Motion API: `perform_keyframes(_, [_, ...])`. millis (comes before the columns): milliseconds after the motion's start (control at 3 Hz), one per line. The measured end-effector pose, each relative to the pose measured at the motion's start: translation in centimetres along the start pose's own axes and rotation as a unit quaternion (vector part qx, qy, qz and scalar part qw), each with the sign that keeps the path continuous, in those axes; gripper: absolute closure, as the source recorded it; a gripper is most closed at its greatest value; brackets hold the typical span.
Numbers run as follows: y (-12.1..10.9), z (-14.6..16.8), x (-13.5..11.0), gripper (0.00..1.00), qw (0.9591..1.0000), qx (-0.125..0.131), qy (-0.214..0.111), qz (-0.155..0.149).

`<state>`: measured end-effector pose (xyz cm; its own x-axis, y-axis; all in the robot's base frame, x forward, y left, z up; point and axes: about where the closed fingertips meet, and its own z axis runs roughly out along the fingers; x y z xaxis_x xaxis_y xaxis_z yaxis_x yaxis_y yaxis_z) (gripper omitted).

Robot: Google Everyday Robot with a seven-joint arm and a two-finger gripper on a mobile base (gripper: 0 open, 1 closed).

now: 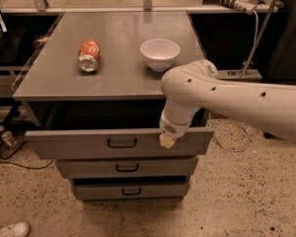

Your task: Close top drawer

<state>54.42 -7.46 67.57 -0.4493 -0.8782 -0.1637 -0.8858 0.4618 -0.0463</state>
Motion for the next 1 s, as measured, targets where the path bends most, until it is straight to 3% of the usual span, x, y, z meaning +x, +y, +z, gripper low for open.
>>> perform_keyframes(1000, [0.64,-0.13,0.24,0.35,1.0,-0.008,-0.004,-0.003])
